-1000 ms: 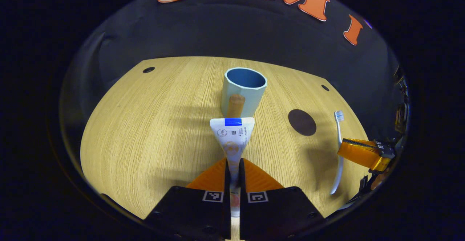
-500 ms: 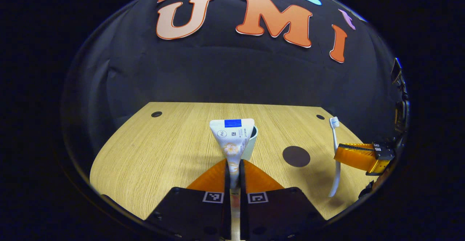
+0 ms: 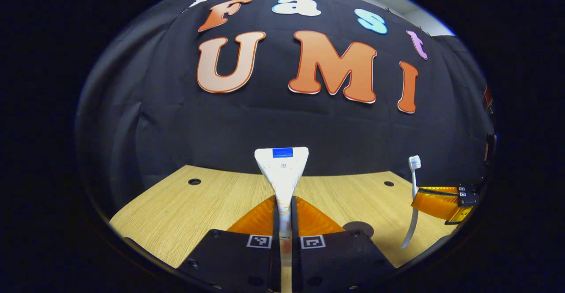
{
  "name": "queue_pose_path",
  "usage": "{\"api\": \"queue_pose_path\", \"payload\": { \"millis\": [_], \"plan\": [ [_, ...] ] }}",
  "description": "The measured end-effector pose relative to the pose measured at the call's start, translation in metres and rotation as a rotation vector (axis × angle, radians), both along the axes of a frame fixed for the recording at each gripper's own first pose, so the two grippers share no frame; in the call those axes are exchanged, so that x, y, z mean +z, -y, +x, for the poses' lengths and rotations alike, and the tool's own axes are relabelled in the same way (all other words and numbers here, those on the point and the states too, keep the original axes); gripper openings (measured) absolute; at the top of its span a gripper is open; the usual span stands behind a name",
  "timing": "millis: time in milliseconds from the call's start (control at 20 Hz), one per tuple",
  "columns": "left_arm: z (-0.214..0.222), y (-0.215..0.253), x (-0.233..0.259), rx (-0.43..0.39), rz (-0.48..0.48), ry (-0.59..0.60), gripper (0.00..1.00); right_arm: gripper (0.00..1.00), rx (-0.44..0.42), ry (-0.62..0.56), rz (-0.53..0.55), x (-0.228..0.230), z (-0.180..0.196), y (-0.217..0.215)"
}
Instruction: Put the toothbrush and toothpaste on the desktop into the cup, then pick up the cup and place it on the coaster on the desktop.
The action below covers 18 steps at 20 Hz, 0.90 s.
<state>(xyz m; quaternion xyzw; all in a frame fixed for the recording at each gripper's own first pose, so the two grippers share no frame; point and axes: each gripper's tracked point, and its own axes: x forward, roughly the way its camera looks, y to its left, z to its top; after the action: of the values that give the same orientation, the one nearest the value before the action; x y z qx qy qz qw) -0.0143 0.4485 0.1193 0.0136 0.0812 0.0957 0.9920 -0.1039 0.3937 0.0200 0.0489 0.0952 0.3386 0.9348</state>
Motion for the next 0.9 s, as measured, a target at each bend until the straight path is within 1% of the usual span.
{"api": "queue_pose_path", "payload": {
  "millis": [150,350,450,500,550,650,800,900],
  "plan": [
    [0.019,-0.005,0.017,0.008,0.024,0.086,0.09,0.04,-0.01,0.047,0.012,0.006,0.008,-0.001],
    [0.04,-0.006,0.029,0.003,0.021,0.15,0.09,0.05,-0.032,0.097,0.046,0.021,0.019,0.002],
    [0.053,-0.006,0.03,-0.006,0.03,0.156,0.09,0.05,-0.046,0.08,0.058,0.018,0.026,0.003],
    [0.062,-0.006,0.03,-0.01,0.027,0.159,0.09,0.04,-0.039,0.08,0.072,0.019,0.029,0.004],
    [0.068,-0.004,0.028,-0.017,0.027,0.163,0.09,0.05,-0.052,0.088,0.067,0.019,0.034,0.006],
    [0.079,-0.004,0.024,-0.027,0.025,0.166,0.09,0.05,-0.049,0.09,0.069,0.019,0.036,0.003],
    [0.095,-0.011,0.01,-0.023,0.013,0.165,0.09,0.05,-0.051,0.118,0.074,0.028,0.041,0.001],
    [0.108,-0.016,-0.007,-0.038,-0.005,0.151,0.09,0.05,-0.047,0.14,0.085,0.033,0.041,-0.004]
  ]
}}
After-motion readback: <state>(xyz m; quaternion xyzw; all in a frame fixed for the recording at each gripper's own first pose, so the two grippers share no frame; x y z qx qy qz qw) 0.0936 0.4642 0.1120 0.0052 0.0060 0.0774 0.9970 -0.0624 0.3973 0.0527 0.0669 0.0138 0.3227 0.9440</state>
